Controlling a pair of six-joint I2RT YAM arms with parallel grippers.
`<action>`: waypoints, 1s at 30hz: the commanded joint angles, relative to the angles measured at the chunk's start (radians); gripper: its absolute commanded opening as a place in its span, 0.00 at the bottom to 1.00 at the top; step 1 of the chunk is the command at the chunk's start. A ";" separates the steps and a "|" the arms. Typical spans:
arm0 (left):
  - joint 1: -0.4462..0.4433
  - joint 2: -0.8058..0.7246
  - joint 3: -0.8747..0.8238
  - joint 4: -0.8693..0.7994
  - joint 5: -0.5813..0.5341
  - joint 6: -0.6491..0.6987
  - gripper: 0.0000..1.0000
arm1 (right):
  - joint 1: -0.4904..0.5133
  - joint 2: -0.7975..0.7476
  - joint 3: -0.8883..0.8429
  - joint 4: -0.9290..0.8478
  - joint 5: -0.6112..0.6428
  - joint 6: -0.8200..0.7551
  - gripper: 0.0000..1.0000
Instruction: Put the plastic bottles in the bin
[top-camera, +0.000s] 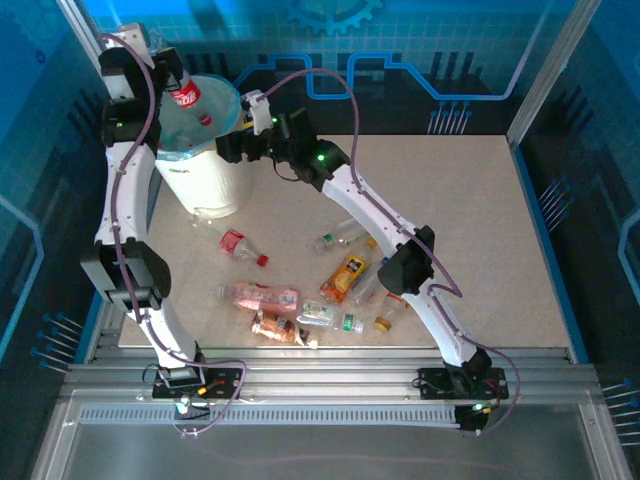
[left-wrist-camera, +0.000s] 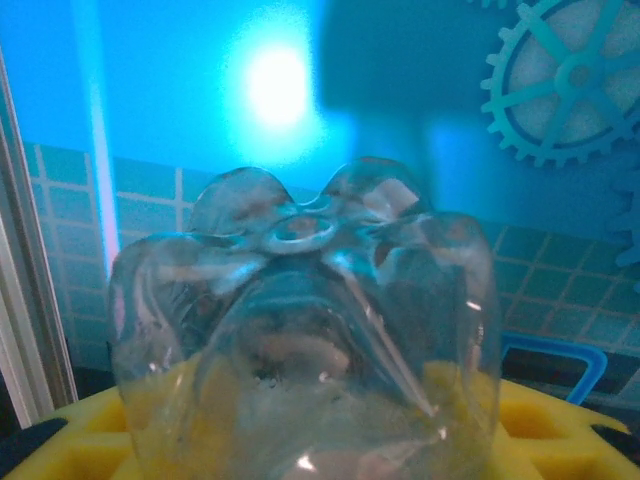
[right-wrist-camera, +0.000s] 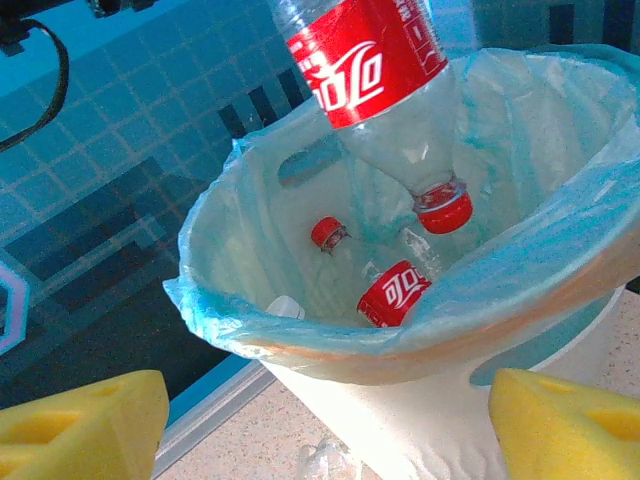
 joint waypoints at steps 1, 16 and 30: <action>0.004 0.039 -0.013 0.054 0.040 0.016 0.61 | 0.011 -0.056 -0.003 0.023 -0.016 -0.014 0.85; 0.002 0.016 0.024 0.001 0.041 -0.021 0.71 | 0.011 -0.102 -0.003 -0.010 -0.016 -0.018 0.85; -0.001 0.023 0.110 -0.132 0.070 -0.050 0.70 | 0.021 -0.141 0.015 -0.119 -0.009 -0.027 0.85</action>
